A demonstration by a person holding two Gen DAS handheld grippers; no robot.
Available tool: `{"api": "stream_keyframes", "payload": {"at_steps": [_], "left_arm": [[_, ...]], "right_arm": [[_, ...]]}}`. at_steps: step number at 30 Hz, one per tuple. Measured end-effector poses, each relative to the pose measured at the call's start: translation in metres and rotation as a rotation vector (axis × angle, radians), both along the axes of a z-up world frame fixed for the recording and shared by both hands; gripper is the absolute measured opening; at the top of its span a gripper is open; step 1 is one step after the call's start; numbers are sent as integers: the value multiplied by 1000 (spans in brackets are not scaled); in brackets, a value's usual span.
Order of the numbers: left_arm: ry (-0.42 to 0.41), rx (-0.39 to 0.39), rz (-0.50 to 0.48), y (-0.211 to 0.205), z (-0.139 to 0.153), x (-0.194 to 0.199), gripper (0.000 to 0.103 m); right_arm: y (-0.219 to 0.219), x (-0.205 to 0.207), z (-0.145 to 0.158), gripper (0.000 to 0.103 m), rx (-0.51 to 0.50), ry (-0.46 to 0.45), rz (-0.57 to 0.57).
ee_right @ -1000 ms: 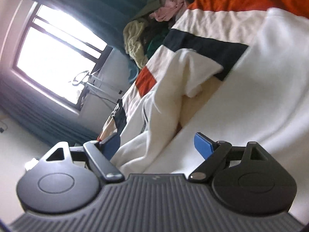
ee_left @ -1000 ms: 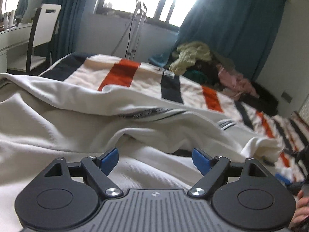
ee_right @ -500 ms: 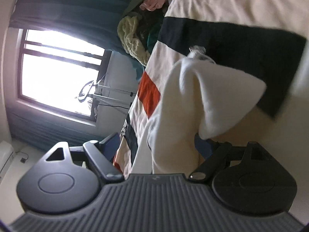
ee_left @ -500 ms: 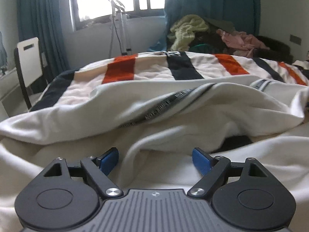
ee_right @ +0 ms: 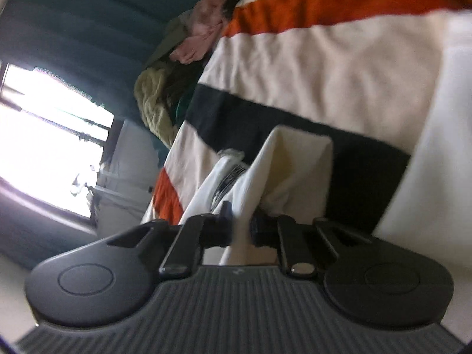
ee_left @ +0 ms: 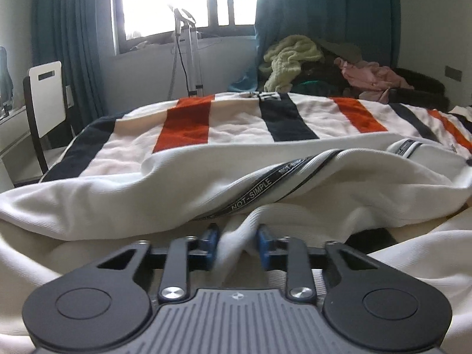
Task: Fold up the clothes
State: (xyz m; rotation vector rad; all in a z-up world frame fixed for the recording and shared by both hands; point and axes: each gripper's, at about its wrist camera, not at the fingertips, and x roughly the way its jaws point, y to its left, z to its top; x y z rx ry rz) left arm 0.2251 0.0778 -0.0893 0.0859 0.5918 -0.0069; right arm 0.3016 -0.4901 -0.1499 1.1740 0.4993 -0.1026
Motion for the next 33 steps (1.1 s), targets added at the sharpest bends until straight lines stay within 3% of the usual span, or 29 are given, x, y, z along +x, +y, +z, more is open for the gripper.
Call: {"api": "stream_keyframes", "payload": {"at_steps": [6,10,11,14,16,17,20,25,27,30,33], "left_arm": [[-28,-109,13,11,12,-2,17],[-59,-156,-21,12,15,-3,16],[-67,-168,-29,13,16,-4,16],[-90,-203,-55,14,19,-5,15],[-109,-223,-78,12,22,-6,14],[-111,-226,-89,11,23,-6,14],[-72,-214,-115,6,18,-4,14],[-15,-159,-150,-6,8,-4,14],[-15,-145,-149,-9,8,-6,14],[-15,-141,-146,-9,7,-9,14],[-16,-136,-143,-10,7,-11,14]], "right_arm": [[4,20,25,6,-123,19,-17],[15,74,89,6,-248,-6,38],[20,86,112,6,-299,-32,58],[36,87,185,6,-488,-284,31],[39,75,206,6,-624,-385,-2],[35,69,202,6,-669,-378,-18],[12,56,155,6,-688,-234,-42],[-41,18,24,6,-449,77,-53],[-55,0,-14,6,-301,118,-64],[-62,-5,-13,6,-214,80,-69],[-52,-16,8,6,-308,3,-76]]}}
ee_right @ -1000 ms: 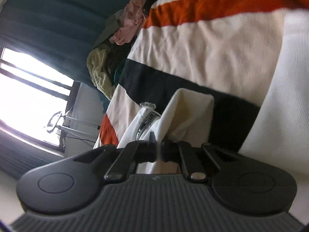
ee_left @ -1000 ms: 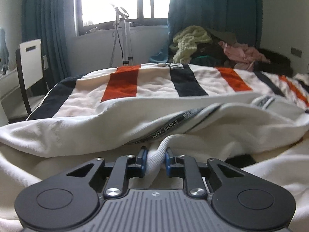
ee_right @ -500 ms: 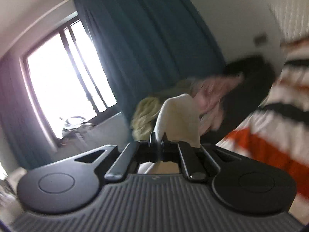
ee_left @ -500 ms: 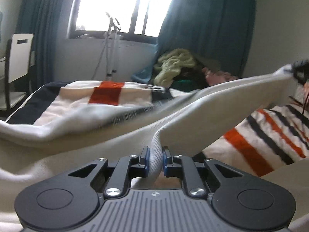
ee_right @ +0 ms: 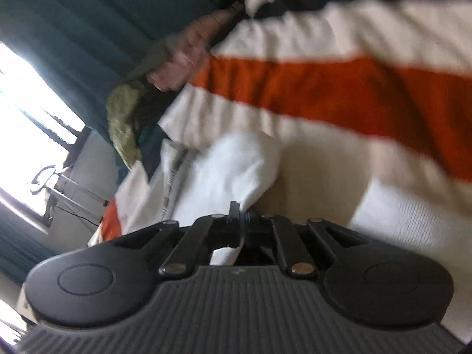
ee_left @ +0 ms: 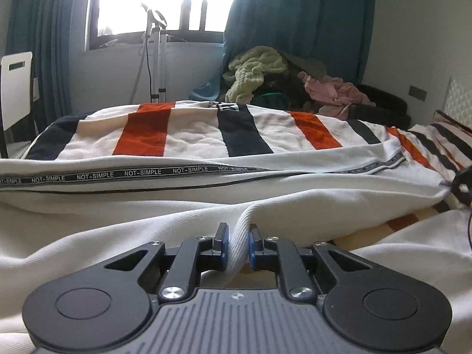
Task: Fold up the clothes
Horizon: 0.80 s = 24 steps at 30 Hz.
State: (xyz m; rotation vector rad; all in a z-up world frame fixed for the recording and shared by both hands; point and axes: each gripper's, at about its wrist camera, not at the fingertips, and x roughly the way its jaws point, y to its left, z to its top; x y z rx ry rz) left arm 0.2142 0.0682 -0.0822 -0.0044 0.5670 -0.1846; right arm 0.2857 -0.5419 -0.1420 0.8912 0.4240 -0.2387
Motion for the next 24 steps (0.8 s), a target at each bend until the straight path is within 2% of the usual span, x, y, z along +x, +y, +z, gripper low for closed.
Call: {"api": "stream_keyframes", "payload": {"at_steps": [3,6,10,13,15,18,19,20,21,22,24], "left_arm": [[-10,-6,-13,0,4,-4,14],[-14,-18,-31,-2,6,-11,14],[15,-34,-19,-8,-1,-19,14],[37,-46,-11,-13,-6,-25,16],[43,-102,32,-11,-6,-26,18],[48,-111,57,-15,0,-36,32],[49,-113,65,-16,2,-39,41],[51,-115,73,-17,4,-42,51],[50,-106,74,-19,7,-47,53],[49,-96,73,-20,11,-53,58],[47,-82,73,-23,19,-63,67]], "right_arm": [[-1,-13,15,5,-49,-51,-15],[-7,-30,26,5,-30,-56,-96],[-15,-53,14,5,-52,66,-184],[-19,-53,-1,6,-41,124,-162],[-13,-51,1,8,-110,152,-130],[2,-51,15,21,-215,197,-85],[8,-54,21,34,-238,209,-63],[15,-57,27,56,-260,208,-39],[24,-63,34,68,-288,198,-13],[35,-68,42,86,-328,186,18],[61,-79,60,84,-427,161,84]]}}
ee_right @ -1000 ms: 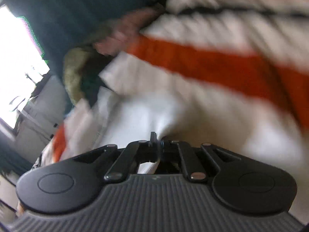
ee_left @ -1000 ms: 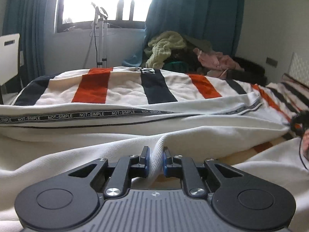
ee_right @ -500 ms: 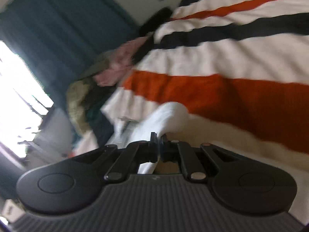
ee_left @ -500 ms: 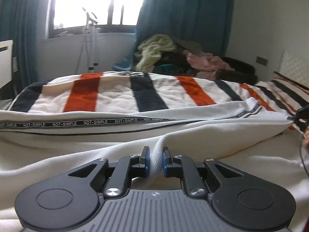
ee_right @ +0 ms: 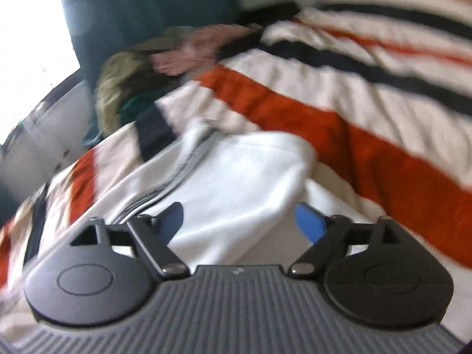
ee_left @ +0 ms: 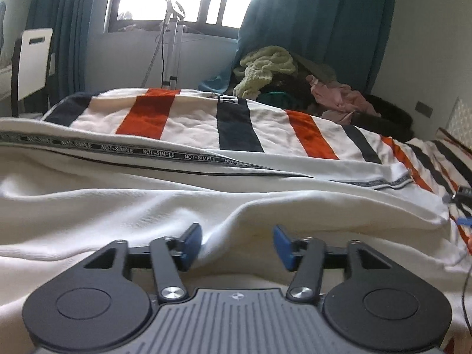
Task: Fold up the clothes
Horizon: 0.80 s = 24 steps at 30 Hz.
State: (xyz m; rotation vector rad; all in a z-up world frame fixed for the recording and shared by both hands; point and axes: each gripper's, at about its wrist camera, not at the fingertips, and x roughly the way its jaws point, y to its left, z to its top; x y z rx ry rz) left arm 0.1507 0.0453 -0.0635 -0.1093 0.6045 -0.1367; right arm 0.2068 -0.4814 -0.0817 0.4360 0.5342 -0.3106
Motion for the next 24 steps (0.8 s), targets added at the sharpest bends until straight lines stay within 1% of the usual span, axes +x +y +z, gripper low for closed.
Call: {"api": "stream_keyframes", "payload": {"at_steps": [1,2,4,6,7,8,10,12,16,20,24], "left_arm": [[-1,1,5,0,4,-6,80],[-3,1,11,0,7,-11,85],[-14,-1,19,1,14,-25,86],[-25,-1,27,2,21,-38,92],[-38,10,37,2,25,-47,97],[-54,25,46,2,29,-53,99],[-92,41,53,1,38,-70,100],[-122,43,57,1,45,-87,102],[-122,44,67,2,45,-98,103],[-119,44,77,2,45,-109,103],[-116,45,87,2,44,-120,103]], "right_arm": [[12,-6,9,84,-43,-7,40],[23,-13,18,84,-69,-14,81],[45,-26,35,84,-117,-30,161],[62,-43,49,84,-124,-49,235],[69,-52,55,84,-122,-58,269],[77,-61,60,84,-116,-65,296],[90,-83,70,84,-112,-88,331],[103,-104,77,84,-139,-120,352],[123,-131,78,84,-198,-130,376],[133,-138,72,84,-210,-116,401],[135,-131,69,84,-237,-90,382]]}}
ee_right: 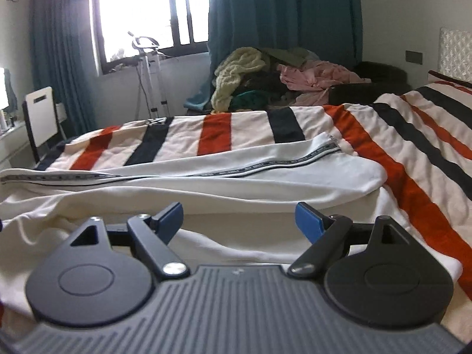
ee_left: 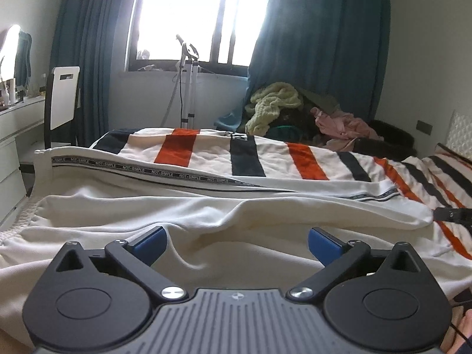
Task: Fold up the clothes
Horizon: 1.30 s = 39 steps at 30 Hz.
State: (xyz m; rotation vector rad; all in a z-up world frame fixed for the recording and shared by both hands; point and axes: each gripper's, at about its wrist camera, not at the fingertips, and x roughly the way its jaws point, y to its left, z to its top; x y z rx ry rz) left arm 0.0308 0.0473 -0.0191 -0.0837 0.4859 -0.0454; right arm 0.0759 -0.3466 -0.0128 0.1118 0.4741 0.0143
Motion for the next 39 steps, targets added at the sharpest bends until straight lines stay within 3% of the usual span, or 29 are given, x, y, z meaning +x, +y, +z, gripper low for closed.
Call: {"api": "stream_keyframes", "payload": {"at_steps": [6,18,28,34,37,39], "left_arm": [[24,-5,25,2,-4,-1,103],[85,-17,81,5,-14,10,103],[113,-22,112,6,-18,13,103],[122,-28,129,8,-19,14,103],[128,-41,142,10,-19,15,103],[136,-45,151,12,-21,16,103]], "right_arm": [[-12,6,-7,84,12,34,-118],[-65,4,-19,84,157,91,-413],[-137,-17,-38,84,281,141,-887],[-174,-16,-63,84,328,248,-1157],[-185,-13,-80,84,415,305,-1174],[-187,-9,-92,84,498,336,-1129]]}}
